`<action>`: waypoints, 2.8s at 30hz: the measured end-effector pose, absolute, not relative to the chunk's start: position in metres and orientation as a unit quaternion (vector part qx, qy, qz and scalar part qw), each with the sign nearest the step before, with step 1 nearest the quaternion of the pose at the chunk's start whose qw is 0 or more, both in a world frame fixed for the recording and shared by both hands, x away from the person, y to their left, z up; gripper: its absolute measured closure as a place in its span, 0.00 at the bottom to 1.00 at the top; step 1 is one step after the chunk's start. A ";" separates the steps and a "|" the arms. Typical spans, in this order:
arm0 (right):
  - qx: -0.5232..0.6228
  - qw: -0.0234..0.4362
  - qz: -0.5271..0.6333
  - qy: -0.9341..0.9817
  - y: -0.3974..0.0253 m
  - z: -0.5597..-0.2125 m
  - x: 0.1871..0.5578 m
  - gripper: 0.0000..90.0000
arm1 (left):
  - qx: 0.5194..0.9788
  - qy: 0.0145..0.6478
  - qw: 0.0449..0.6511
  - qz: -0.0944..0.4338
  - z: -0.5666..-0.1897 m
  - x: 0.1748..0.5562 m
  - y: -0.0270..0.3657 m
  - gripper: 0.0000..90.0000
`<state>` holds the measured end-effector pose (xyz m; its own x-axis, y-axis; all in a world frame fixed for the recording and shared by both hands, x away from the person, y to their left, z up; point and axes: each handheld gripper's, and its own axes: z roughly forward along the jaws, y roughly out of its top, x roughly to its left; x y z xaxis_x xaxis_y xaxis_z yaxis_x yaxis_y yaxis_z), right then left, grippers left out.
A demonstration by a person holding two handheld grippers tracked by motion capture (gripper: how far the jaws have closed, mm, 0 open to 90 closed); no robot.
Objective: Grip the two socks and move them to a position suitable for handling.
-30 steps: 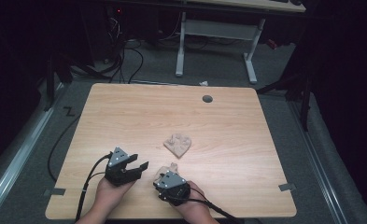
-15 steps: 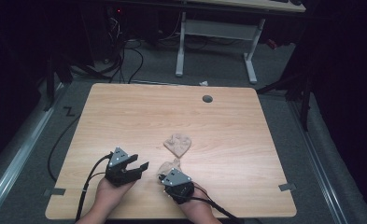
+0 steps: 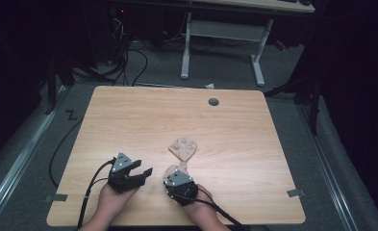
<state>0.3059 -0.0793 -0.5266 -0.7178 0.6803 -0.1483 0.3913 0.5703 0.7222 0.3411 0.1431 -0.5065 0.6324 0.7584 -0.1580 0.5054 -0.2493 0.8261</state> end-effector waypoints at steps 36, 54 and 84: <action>0.411 0.244 0.435 0.763 -0.162 -0.493 0.284 0.99 | 0.867 0.335 0.321 0.183 -0.521 0.341 0.073 0.50; 0.441 0.240 0.373 0.780 -0.190 -0.511 0.318 0.95 | 0.866 0.328 0.326 0.189 -0.523 0.343 0.083 0.51; 0.433 0.197 0.406 0.780 -0.168 -0.495 0.362 0.87 | 0.819 0.370 0.397 0.189 -0.481 0.317 0.168 0.46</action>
